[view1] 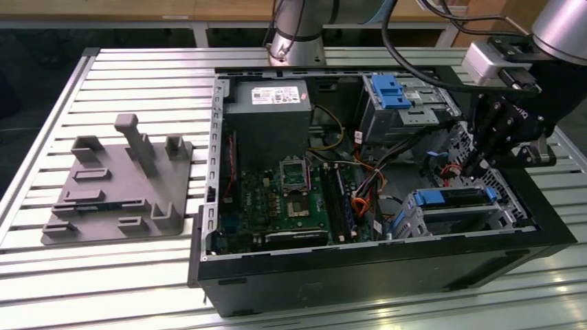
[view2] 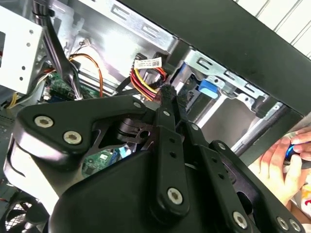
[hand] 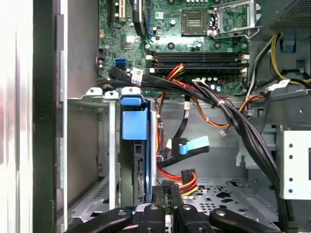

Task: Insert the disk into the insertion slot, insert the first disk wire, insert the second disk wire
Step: 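Insert the first disk wire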

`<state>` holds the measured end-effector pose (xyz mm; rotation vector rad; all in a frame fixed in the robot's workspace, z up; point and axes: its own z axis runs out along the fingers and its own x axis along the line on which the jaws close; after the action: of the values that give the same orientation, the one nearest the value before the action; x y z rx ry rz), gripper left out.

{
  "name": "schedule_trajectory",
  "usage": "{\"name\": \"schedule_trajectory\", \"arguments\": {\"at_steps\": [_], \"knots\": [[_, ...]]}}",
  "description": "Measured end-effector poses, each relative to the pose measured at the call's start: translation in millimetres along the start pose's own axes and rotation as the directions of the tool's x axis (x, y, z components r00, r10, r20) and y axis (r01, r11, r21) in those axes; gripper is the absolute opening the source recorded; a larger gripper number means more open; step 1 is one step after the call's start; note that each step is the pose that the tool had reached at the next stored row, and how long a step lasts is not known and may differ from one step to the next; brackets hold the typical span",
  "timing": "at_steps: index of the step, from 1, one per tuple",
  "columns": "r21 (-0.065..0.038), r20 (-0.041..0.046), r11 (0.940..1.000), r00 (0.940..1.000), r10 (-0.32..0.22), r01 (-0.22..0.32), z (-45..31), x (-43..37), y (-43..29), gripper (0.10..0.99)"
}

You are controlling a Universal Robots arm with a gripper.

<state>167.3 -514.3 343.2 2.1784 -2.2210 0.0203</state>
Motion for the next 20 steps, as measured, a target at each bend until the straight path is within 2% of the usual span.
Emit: {"name": "schedule_trajectory", "arguments": {"at_steps": [10, 20], "knots": [[0.0, -0.0001, 1.0, 1.0, 0.0, 0.0, 0.3, 11.5, -0.2, 0.165], [0.0, -0.0001, 1.0, 1.0, 0.0, 0.0, 0.4, 14.5, -0.3, 0.165]]}}
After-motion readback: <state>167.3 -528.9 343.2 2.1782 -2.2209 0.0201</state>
